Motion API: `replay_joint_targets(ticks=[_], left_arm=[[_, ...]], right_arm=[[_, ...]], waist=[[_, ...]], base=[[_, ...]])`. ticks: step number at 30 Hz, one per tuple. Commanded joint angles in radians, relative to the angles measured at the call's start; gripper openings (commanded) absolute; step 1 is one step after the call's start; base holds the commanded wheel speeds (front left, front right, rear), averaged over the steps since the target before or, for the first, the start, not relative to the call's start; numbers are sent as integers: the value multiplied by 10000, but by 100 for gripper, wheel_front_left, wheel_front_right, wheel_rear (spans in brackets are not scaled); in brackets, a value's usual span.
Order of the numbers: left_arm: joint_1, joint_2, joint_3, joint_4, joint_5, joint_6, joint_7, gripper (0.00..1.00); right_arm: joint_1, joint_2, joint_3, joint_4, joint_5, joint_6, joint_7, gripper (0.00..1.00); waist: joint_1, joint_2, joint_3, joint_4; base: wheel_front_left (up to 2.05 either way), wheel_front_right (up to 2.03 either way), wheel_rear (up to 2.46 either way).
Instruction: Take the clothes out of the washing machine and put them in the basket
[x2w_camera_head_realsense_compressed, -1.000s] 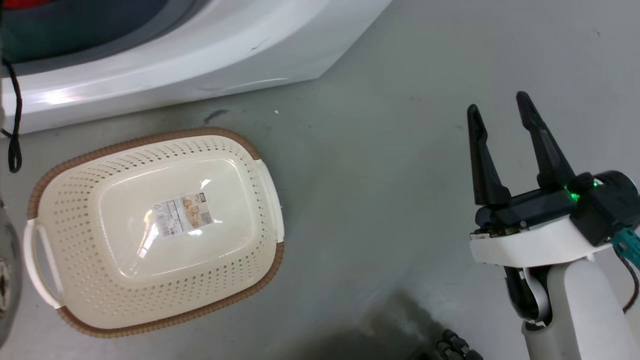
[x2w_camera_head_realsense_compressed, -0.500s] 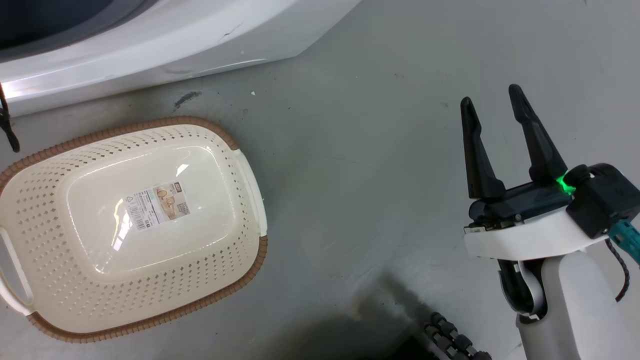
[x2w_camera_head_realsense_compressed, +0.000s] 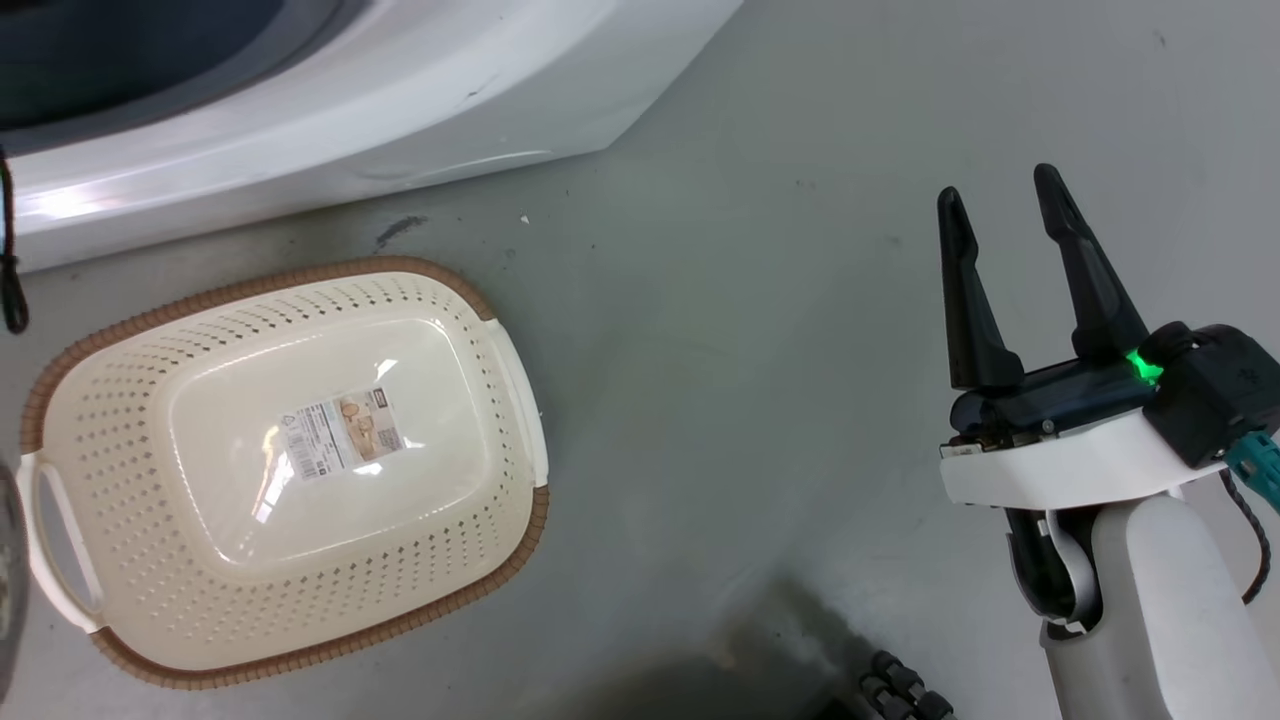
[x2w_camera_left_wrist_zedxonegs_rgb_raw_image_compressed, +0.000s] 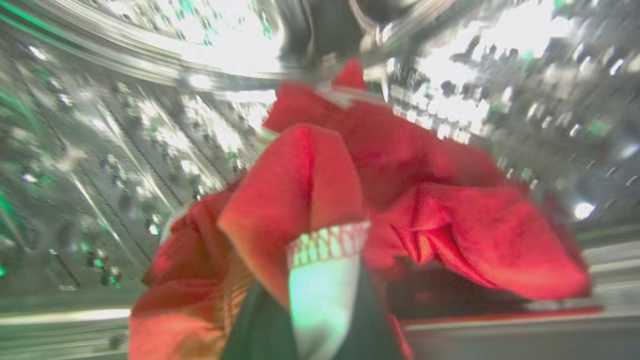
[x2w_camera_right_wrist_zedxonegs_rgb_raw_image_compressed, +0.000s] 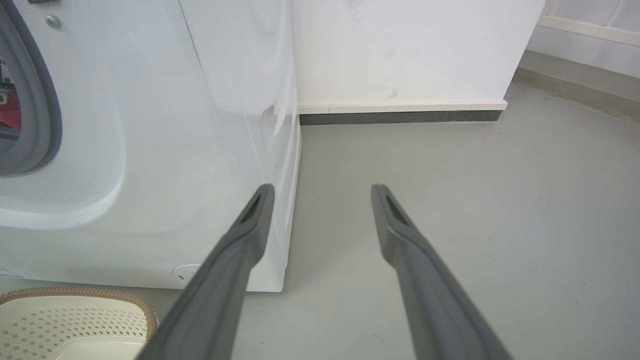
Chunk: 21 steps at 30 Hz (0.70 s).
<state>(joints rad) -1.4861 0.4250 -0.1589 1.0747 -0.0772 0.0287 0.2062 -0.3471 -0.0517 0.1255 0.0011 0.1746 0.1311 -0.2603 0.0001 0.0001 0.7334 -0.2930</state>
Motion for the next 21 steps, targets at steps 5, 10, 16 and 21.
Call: replay_joint_targets(ticks=[5,10,16,21], left_arm=[[786,-215,191,-93,-320,275,-1420,0],[1760,-528,400,145,-686,319,-2781,0],[3214,-857,543,763,-1057,147,-4193,0],[4042,-1043,741,804,-1360,148,-4619,0]], right_arm=[[215,26,-126,53,-165,-7,76,100],[447,27,-252,121,-185,-7,225,100],[1036,23,-474,251,-205,-7,474,100],[1496,23,-596,168,-345,-7,663,100]], waist=[[-1,-1,-693,196],[-1,-1,-1354,340],[-1,-1,-2506,505],[-1,-1,-3267,631]], base=[[0,0,0],[0,0,0],[0,0,0],[0,0,0]])
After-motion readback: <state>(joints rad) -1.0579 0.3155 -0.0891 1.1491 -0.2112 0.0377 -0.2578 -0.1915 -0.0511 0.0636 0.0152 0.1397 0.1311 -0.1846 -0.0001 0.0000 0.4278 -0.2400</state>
